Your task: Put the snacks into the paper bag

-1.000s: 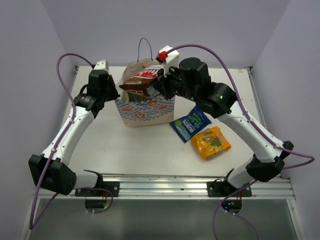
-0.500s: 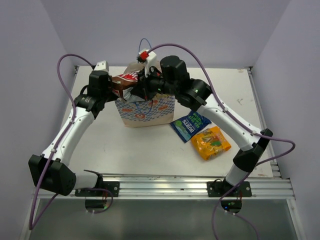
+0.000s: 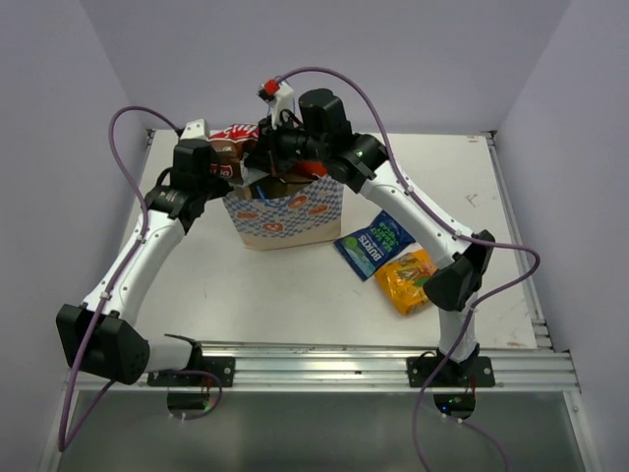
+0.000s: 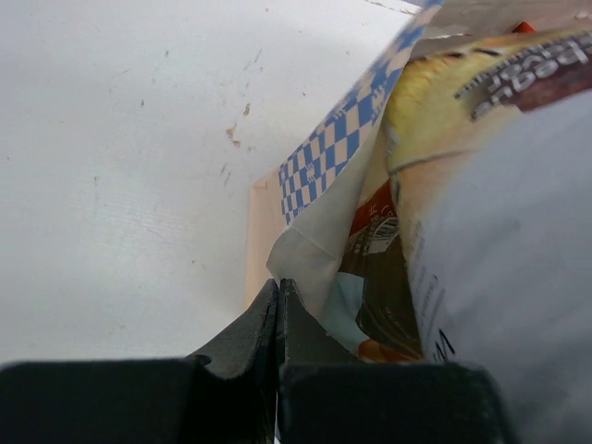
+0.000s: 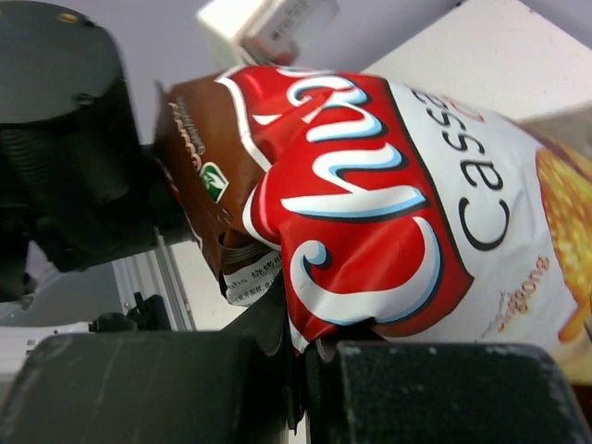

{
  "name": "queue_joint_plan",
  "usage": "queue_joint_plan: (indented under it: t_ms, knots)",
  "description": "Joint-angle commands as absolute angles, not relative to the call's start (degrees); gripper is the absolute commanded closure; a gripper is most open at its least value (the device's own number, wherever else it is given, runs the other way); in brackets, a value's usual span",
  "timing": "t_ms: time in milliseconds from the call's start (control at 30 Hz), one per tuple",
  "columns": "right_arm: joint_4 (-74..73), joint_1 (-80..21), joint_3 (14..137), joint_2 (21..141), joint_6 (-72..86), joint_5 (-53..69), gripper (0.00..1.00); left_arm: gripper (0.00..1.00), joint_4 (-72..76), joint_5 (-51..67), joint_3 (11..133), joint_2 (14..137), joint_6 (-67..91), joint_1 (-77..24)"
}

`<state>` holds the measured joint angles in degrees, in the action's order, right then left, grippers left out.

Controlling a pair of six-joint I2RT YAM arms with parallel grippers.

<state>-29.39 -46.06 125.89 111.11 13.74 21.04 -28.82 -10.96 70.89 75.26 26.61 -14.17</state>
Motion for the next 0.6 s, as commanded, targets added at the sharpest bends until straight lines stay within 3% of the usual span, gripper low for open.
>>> queue_joint_plan:
  t_ms: [0,300,567]
  knots:
    - [-30.8,-46.1,127.6,112.8,15.4,22.2,1.0,1.0,-28.8,-11.2,70.6,74.1,26.2,-14.9]
    - [-45.6,-44.3,113.1,106.7,22.4,6.6,1.0,1.0,-29.3,-13.0,70.7,72.1,26.2,-14.9]
    - [-60.1,-43.9,118.0,107.5,19.9,-2.5,1.0,1.0,-29.7,-13.3,71.5,71.5,25.8,-14.9]
